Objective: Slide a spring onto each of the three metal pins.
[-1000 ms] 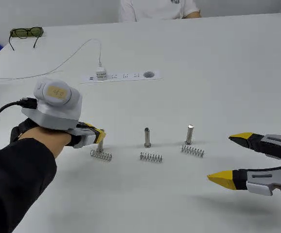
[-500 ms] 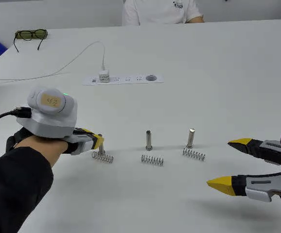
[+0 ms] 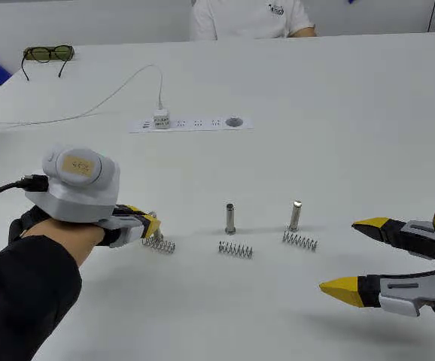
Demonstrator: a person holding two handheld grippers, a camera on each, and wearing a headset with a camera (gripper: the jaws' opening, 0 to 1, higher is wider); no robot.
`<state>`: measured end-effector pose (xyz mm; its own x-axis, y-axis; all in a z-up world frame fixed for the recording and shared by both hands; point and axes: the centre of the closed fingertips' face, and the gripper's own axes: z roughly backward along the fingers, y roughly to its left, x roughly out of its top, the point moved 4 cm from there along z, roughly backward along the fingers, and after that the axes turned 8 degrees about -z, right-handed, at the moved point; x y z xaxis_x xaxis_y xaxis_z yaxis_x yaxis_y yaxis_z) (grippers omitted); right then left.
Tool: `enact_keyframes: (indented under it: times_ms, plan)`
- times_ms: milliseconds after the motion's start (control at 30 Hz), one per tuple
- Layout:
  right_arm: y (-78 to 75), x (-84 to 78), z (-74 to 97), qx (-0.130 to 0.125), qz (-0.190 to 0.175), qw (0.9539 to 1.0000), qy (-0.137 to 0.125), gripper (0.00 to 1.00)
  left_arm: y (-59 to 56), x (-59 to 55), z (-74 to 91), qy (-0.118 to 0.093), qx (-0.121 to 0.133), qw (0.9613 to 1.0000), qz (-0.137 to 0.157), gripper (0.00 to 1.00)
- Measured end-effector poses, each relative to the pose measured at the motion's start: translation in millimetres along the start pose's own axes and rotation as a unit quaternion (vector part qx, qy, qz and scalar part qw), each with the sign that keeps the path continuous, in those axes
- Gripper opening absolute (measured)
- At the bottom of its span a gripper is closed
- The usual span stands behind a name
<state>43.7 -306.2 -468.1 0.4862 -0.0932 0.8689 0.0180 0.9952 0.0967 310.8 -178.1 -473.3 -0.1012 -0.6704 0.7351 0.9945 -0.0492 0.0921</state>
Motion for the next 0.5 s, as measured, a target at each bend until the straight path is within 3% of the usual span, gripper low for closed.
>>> enact_keyframes:
  times_ms: [267,500]
  plan:
    - [-0.6,0.2,0.5,-0.002,0.0,1.0,0.0,0.7,0.2,-0.7,0.8,-0.008,0.001,1.0,-0.005,0.09]
    - [-0.3,1.0,1.0,-0.003,0.001,1.0,-0.001,0.7,1.0,-0.6,6.5,-0.02,0.001,0.9998,-0.005,0.17]
